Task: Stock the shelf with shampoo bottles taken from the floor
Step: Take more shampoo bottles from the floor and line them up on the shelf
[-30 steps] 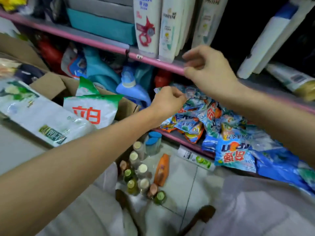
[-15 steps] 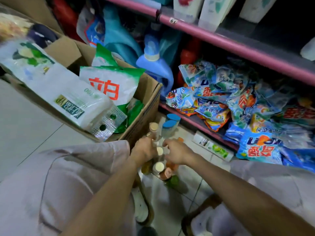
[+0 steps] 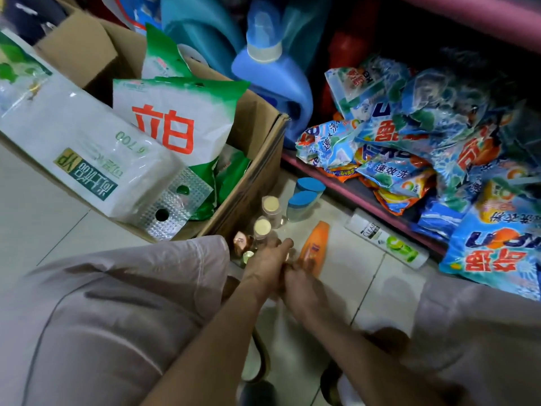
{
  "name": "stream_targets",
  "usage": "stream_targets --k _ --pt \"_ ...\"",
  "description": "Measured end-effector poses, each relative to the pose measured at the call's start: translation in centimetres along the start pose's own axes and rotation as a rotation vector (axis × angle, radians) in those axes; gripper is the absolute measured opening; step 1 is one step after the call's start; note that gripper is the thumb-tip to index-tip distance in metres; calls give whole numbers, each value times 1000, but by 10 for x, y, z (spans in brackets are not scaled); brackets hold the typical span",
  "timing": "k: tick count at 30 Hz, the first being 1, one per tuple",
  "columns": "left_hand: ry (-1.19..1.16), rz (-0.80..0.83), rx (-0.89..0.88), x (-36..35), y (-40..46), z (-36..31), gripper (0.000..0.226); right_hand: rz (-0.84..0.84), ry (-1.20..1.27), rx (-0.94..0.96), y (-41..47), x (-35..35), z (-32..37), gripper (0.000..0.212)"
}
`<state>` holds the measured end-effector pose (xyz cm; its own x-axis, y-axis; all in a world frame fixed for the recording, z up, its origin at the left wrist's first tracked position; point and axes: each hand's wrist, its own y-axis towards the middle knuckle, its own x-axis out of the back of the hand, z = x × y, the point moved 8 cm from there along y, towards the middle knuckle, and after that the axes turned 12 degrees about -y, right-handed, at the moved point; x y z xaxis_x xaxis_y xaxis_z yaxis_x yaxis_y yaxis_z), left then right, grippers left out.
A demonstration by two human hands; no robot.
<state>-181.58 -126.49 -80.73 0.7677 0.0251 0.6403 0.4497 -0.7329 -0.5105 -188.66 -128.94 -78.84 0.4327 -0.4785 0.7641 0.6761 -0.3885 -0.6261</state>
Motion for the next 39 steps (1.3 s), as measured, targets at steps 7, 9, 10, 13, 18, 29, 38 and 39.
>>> stream_targets --k 7,9,10,13,18,29,38,39 --pt "-26 -49 -11 8 1 -5 46 -161 126 -91 -13 42 -38 36" --pt "-136 -94 7 17 -4 -9 37 -208 195 -131 -22 60 -53 34" --pt "-187 -121 15 23 -7 -12 34 -229 236 -156 -28 69 -62 33" --pt "-205 -136 -33 47 -18 -35 42 -291 345 -202 -50 100 -87 33" --pt "-179 -211 -264 106 -46 -109 48 -525 502 -226 -103 166 -115 28" --pt "-877 -353 -800 250 -130 -274 28 -1164 408 -144 -315 384 -160 37" --pt "-1471 -243 -805 263 -125 -298 24 -1328 63 -397 -370 485 -200 45" --pt "-1476 -240 -803 263 -124 -297 24 -1317 27 -443 -365 487 -205 45"
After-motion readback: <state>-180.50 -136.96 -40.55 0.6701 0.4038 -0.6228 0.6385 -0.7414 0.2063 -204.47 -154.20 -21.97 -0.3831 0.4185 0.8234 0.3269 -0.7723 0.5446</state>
